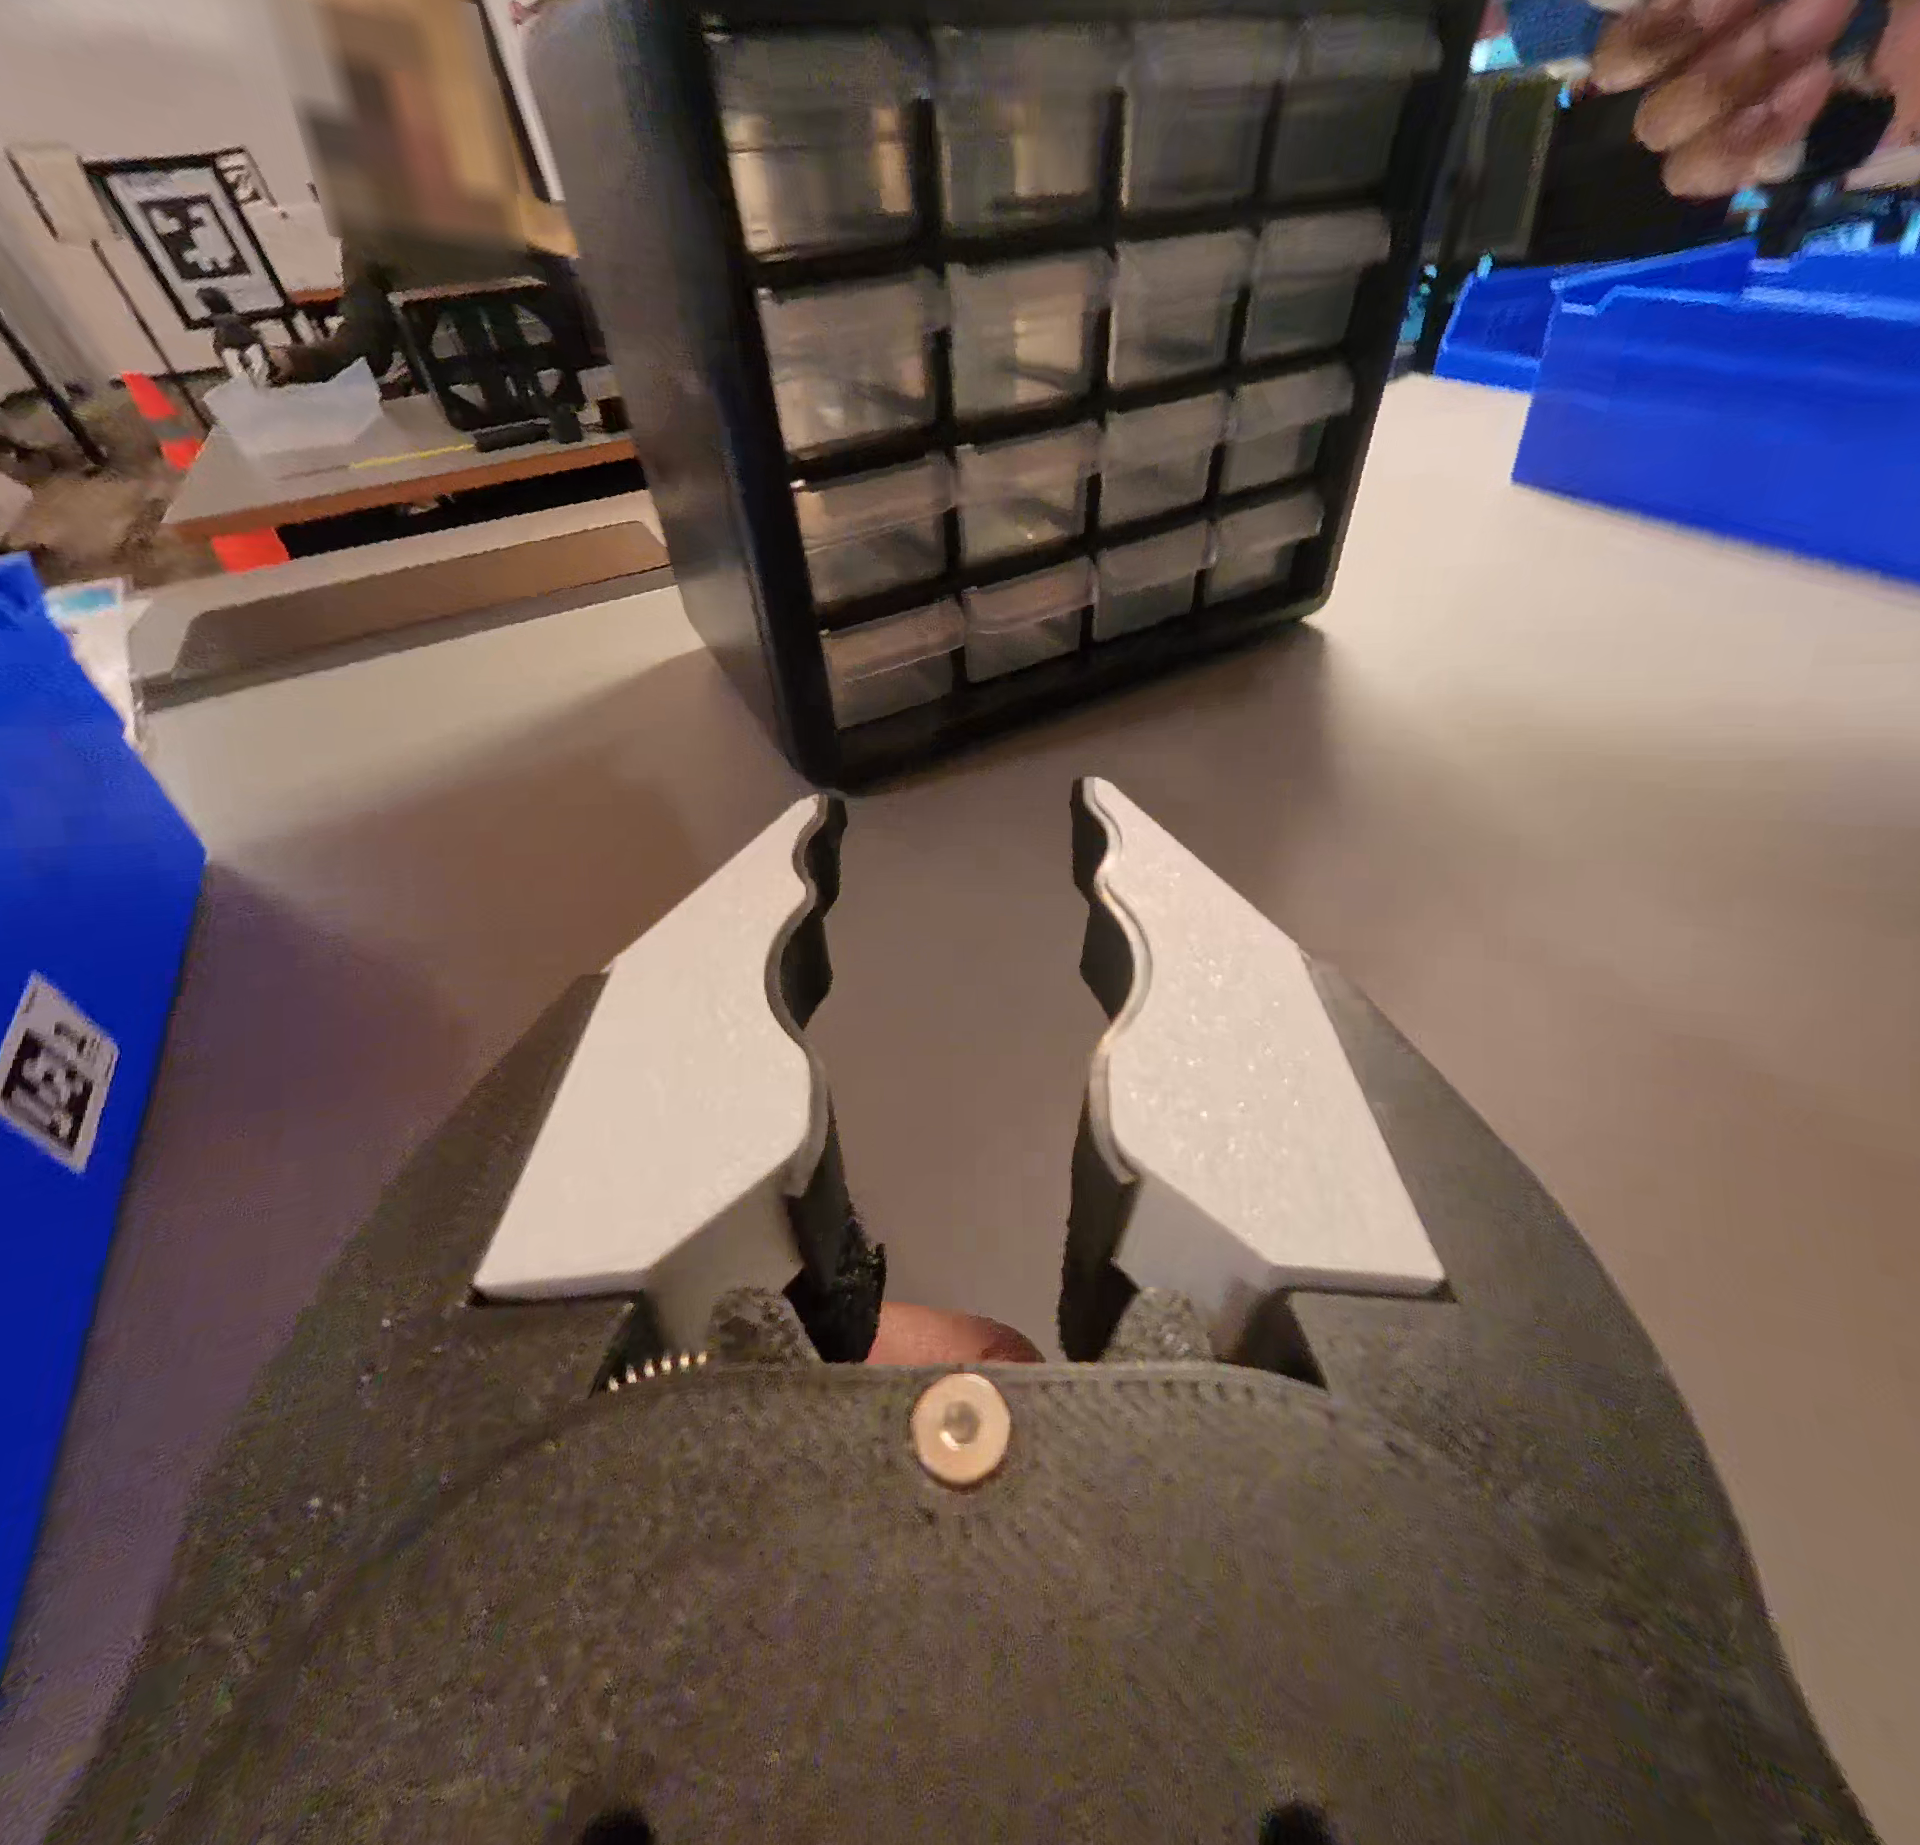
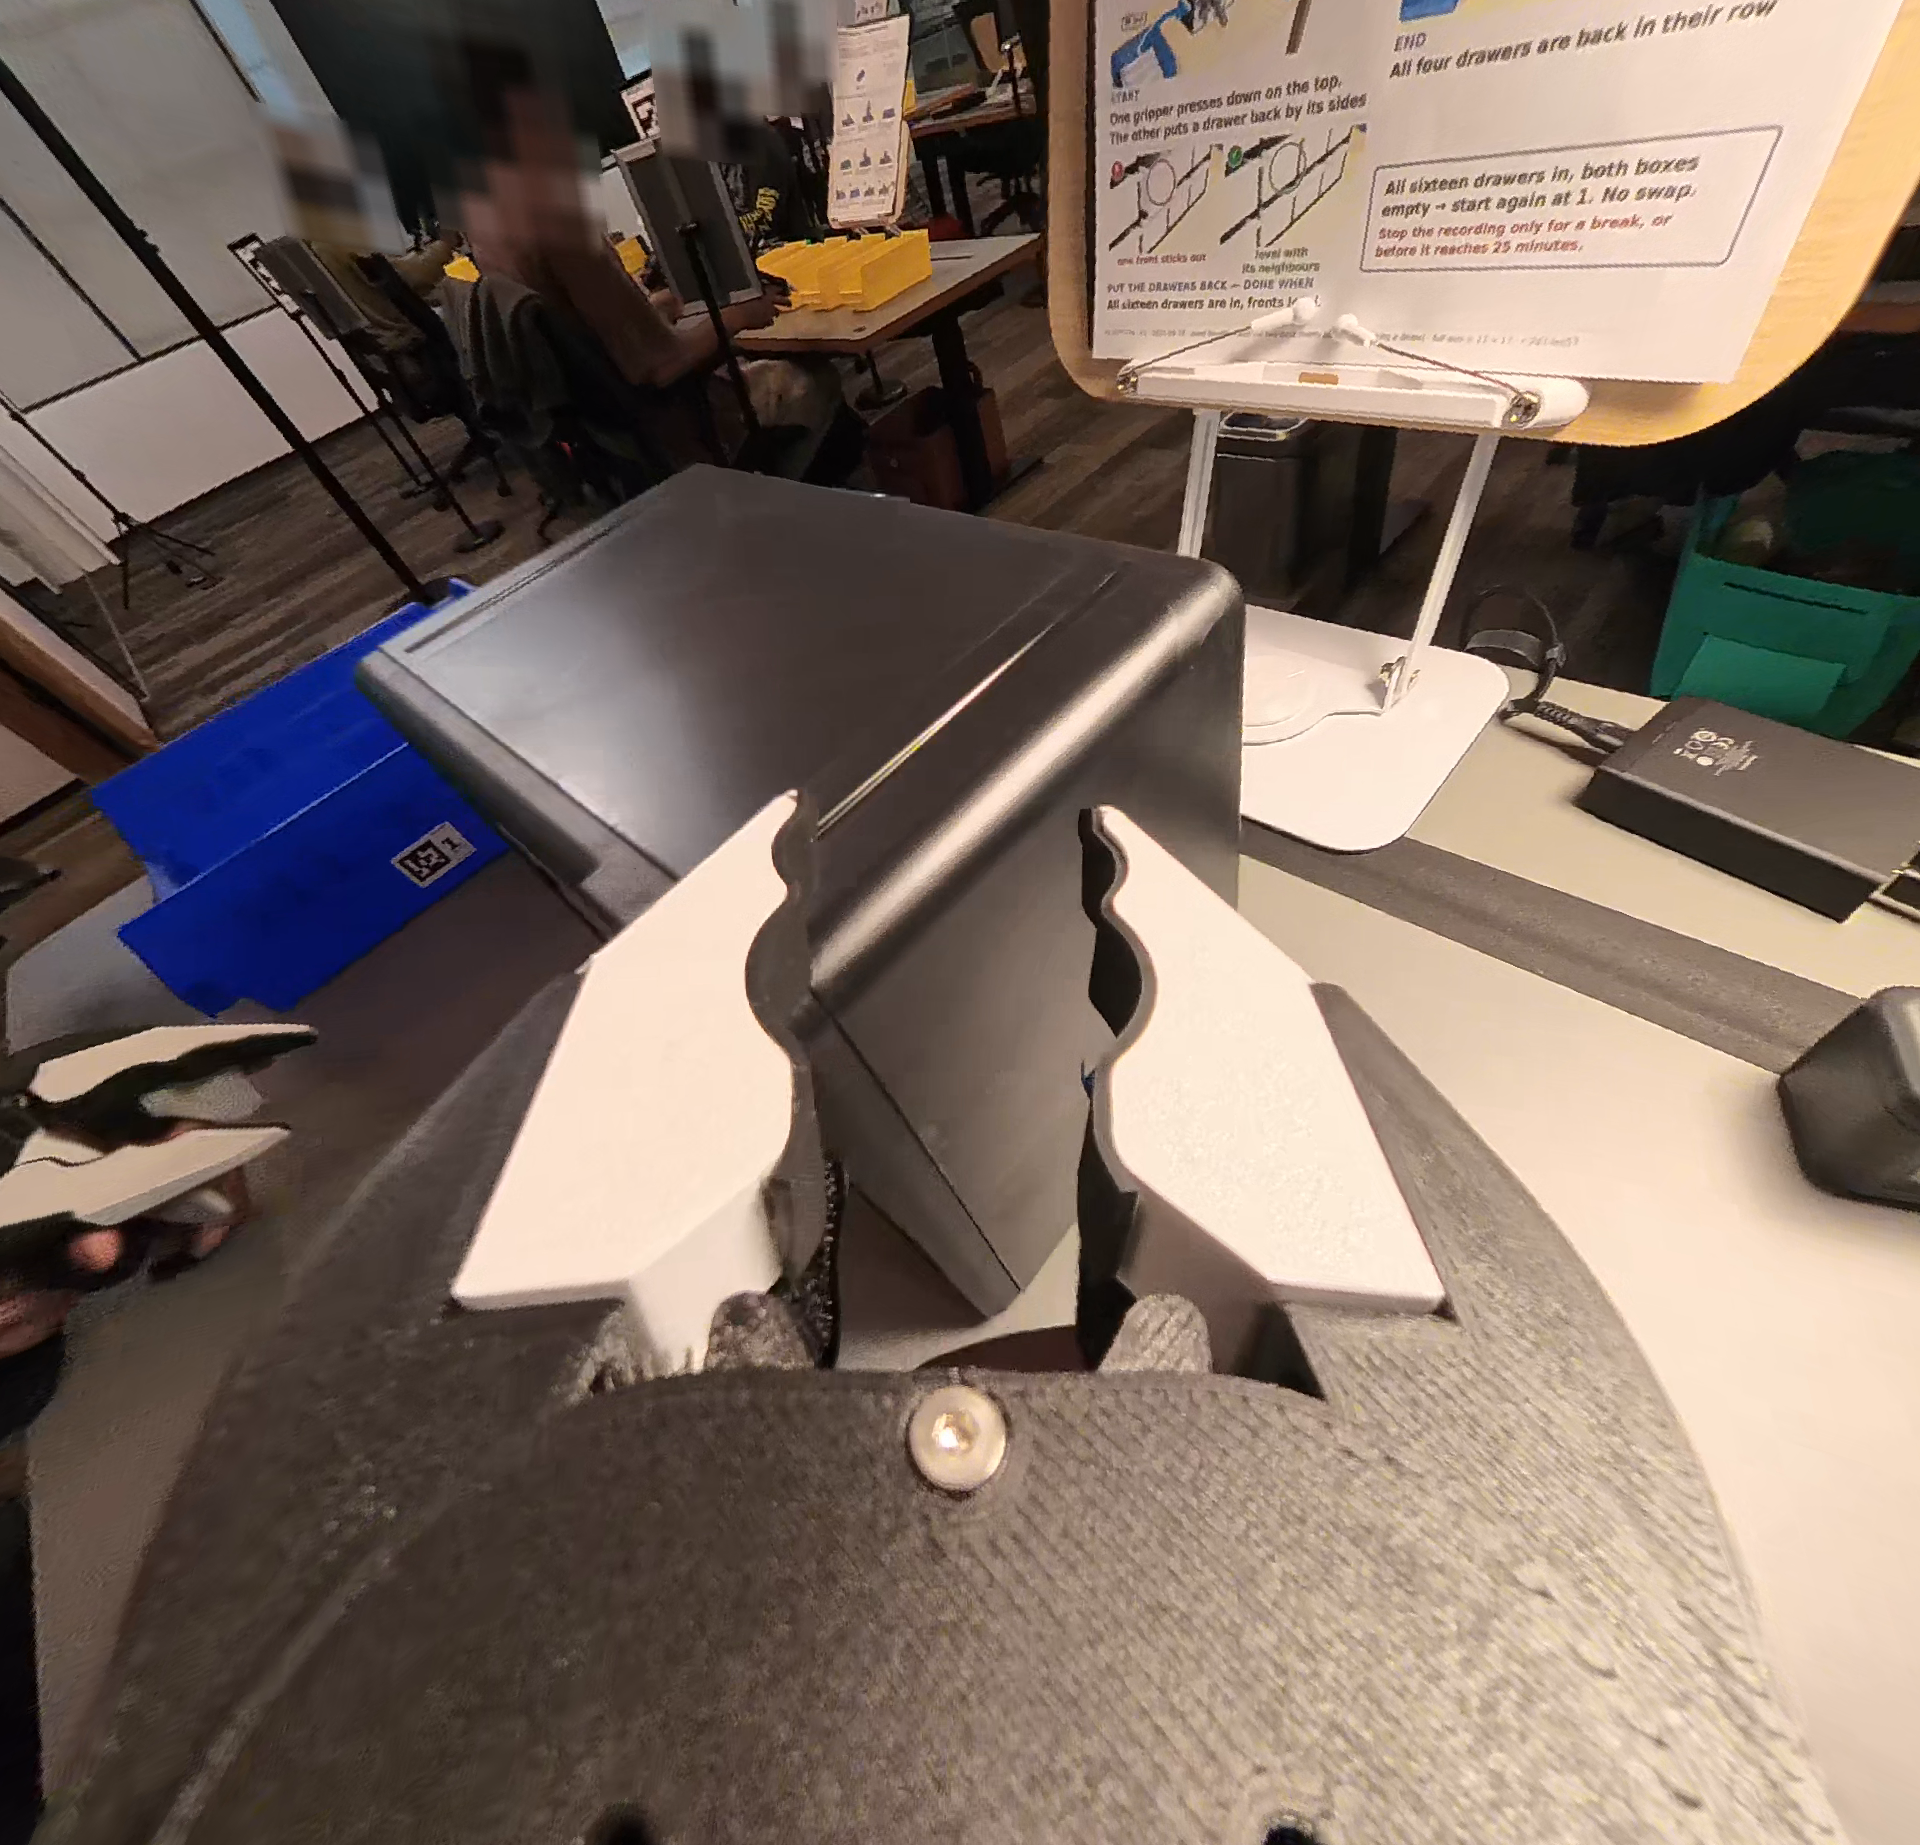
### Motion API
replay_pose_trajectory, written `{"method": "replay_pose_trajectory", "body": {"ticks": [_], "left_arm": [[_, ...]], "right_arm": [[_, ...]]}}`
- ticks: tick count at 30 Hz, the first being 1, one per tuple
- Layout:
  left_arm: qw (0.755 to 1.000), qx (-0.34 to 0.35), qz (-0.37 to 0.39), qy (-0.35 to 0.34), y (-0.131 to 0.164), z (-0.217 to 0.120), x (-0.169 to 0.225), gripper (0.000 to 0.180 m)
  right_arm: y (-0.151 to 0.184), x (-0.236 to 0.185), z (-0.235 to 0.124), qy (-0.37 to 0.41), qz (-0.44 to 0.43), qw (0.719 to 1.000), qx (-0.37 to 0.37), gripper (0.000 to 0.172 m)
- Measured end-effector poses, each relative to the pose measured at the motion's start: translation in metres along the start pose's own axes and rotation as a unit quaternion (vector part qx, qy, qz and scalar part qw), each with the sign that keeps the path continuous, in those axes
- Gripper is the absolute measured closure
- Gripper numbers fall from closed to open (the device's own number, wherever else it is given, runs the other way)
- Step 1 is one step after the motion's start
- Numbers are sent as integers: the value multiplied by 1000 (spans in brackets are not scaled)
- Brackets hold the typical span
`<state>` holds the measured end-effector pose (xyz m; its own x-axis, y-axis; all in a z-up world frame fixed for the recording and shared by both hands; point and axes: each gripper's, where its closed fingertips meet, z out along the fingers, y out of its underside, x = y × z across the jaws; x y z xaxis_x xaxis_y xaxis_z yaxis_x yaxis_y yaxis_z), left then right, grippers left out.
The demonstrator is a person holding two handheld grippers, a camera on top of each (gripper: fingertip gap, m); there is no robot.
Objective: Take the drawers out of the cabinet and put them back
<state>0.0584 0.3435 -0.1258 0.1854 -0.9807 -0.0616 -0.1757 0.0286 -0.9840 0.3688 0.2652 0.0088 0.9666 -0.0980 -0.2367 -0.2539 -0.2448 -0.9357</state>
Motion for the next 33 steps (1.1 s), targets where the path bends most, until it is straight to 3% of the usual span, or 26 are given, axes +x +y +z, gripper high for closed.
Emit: {"method": "replay_pose_trajectory", "body": {"ticks": [5, 10, 16, 20, 27, 33], "left_arm": [[999, -26, -30, -15, 12, -25, -2, 127], [996, -43, -15, -75, 22, -63, -14, 115], [977, -23, 36, -210, 10, -130, -71, 109], [966, -35, 8, -255, 13, -149, -114, 108], [957, -105, -22, -271, 45, -116, -159, 113], [957, -124, -18, -261, 53, -92, -166, 124]], "right_arm": [[14, -9, -40, 39, -8, 999, 29, 114], [78, -38, -118, 79, -24, 995, 62, 114], [141, -22, -225, 239, -92, 965, 54, 114], [164, 7, -276, 320, -82, 943, 46, 113], [215, 55, -289, 361, -3, 933, -7, 102], [236, 73, -283, 382, 13, 923, -46, 103]]}}
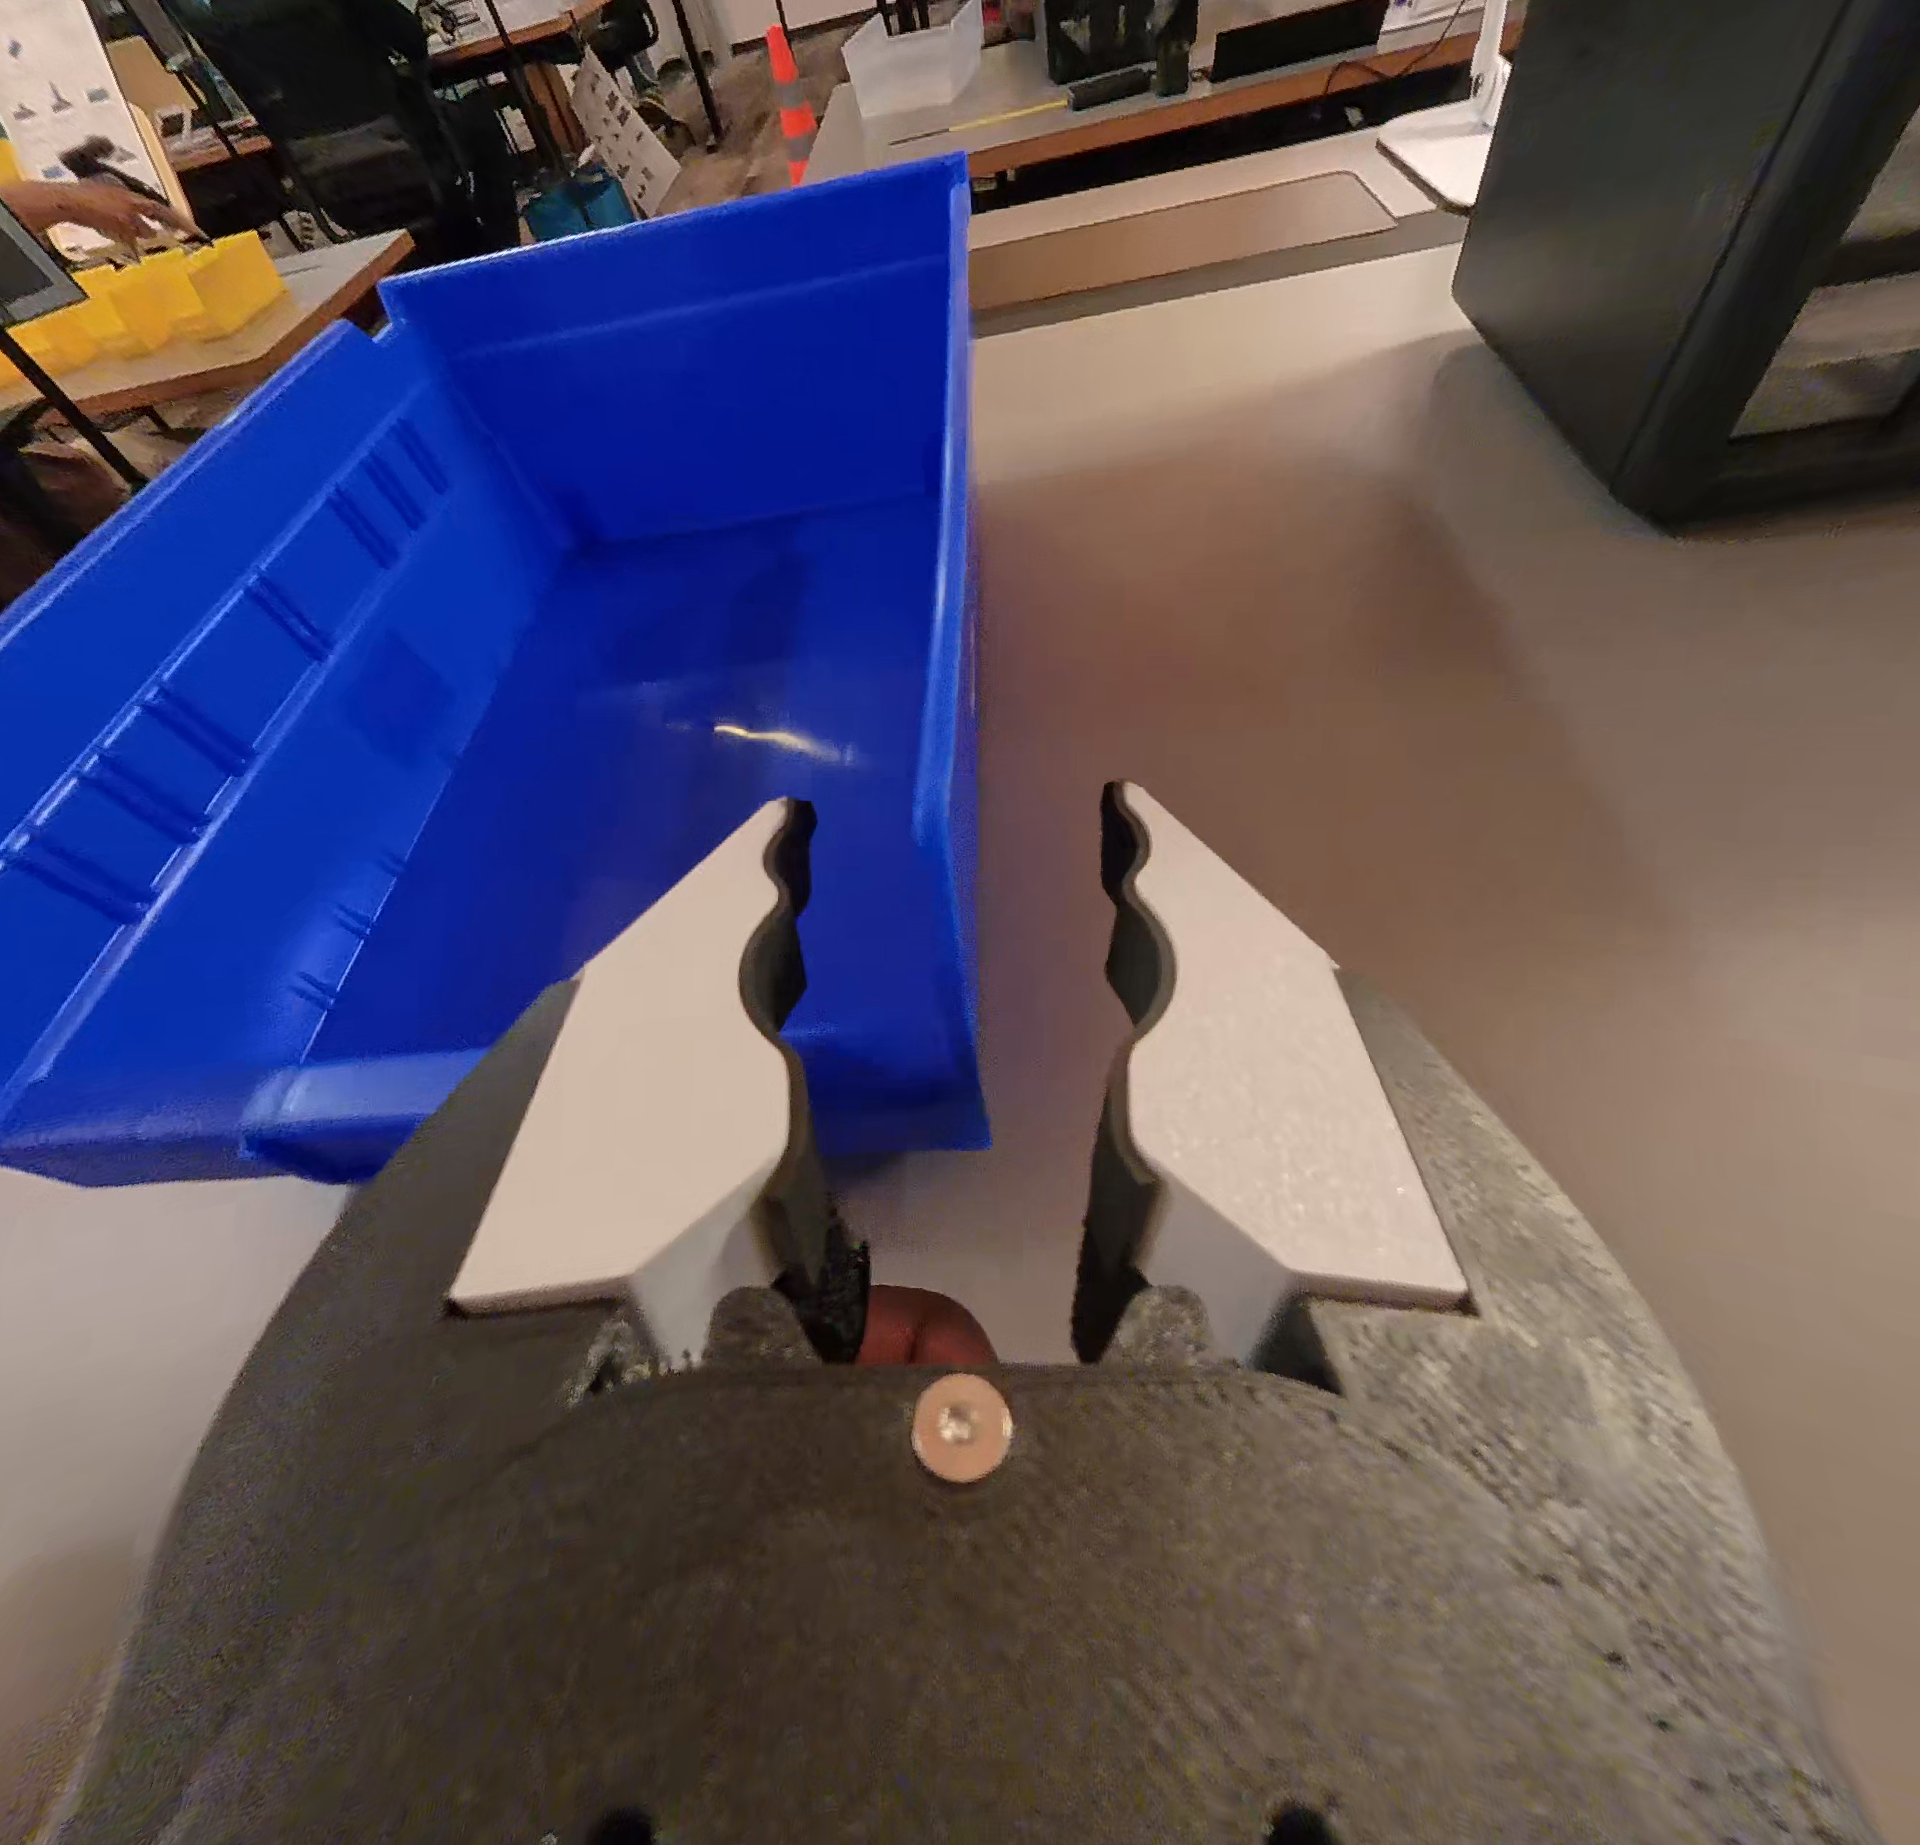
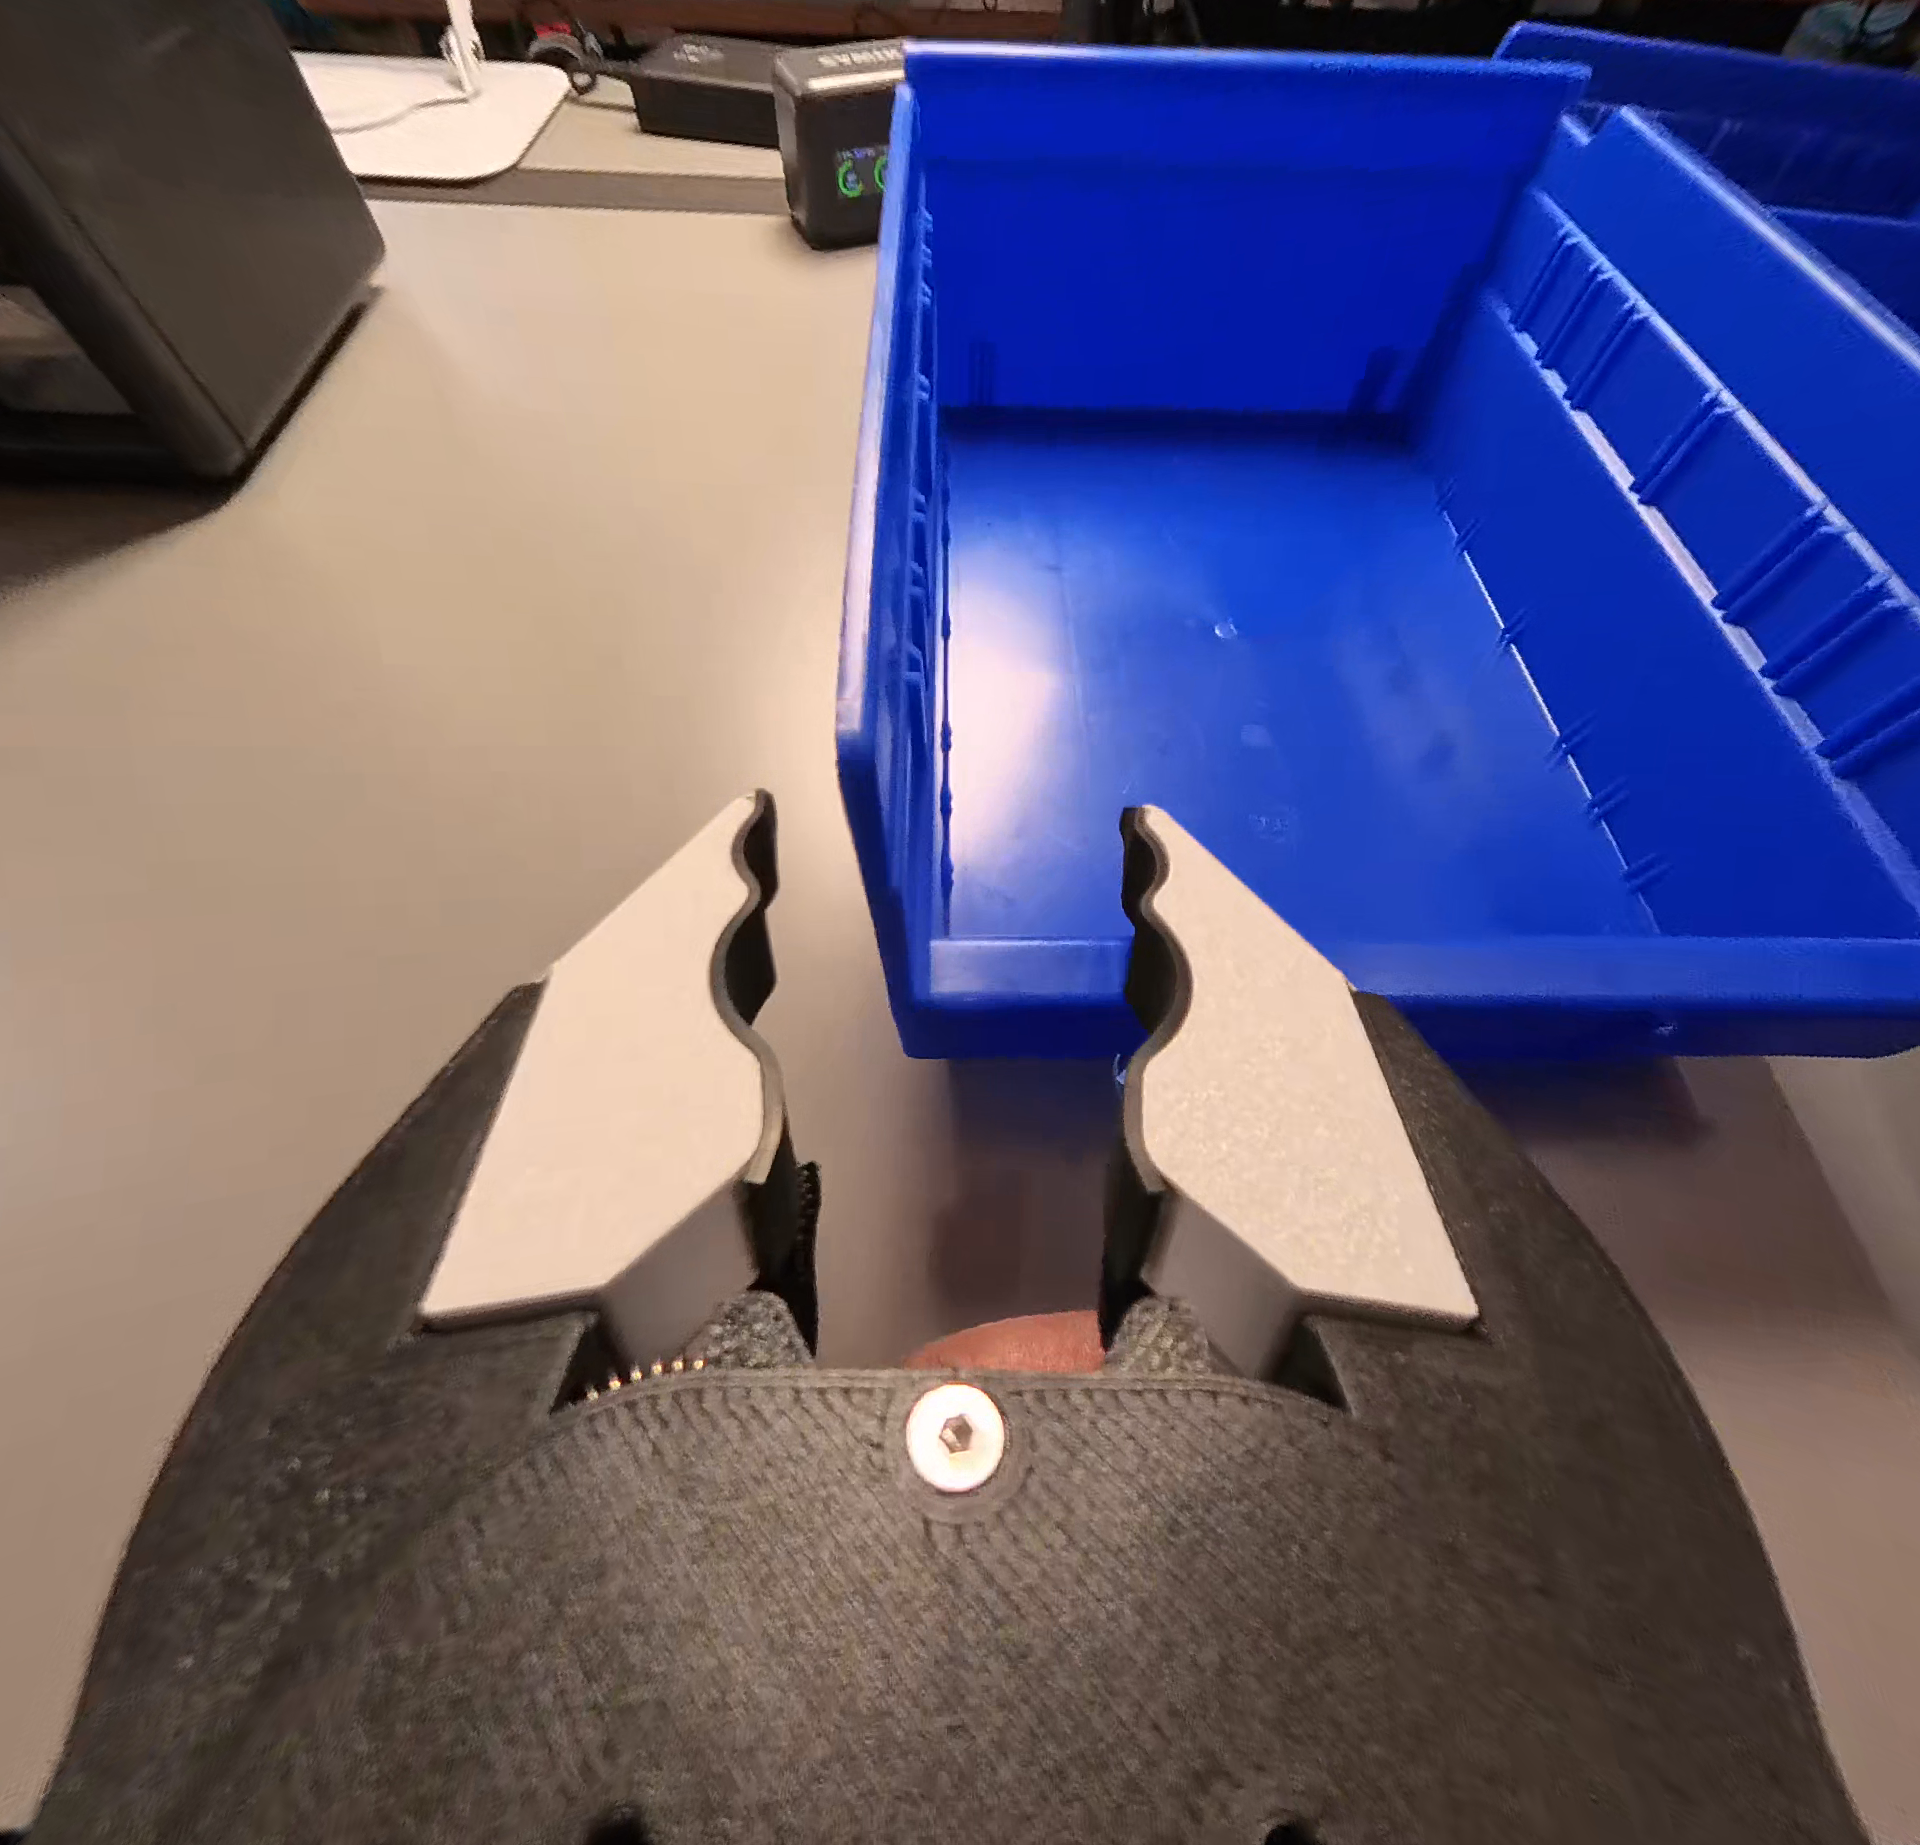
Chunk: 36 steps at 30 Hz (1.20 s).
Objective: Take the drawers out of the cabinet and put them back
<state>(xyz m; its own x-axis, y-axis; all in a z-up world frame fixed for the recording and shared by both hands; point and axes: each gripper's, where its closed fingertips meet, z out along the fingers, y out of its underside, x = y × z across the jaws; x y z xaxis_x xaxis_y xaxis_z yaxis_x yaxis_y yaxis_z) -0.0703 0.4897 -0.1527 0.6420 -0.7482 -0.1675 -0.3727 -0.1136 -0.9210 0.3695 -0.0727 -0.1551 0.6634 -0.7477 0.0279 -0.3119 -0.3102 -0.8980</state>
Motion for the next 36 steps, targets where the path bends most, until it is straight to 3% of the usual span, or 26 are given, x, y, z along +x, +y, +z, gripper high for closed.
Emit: {"method": "replay_pose_trajectory", "body": {"ticks": [3, 6, 12, 15, 17, 29, 36], "left_arm": [[1000, -6, 20, -14, -1, 8, -1, 132], [999, -3, 32, -26, -3, 12, -2, 152], [998, 7, 55, -39, -6, 13, -1, 176], [998, 10, 58, -35, -6, 11, 2, 177], [998, 10, 56, -26, -5, 5, 6, 177], [991, 48, 91, 91, 9, -82, 60, 178], [967, 92, 107, 212, 13, -151, 92, 178]], "right_arm": [[2, 8, 6, 29, -1, 1000, -9, 114], [0, 12, 9, 44, -2, 999, -2, 132], [-10, 9, 11, 55, -14, 998, 25, 144], [-12, -1, 12, 39, -26, 999, 27, 167], [-11, -4, 10, 41, -41, 998, 28, 167], [14, -49, -44, -43, -90, 994, 33, 168], [35, -87, -90, -142, -134, 980, 38, 167]]}}
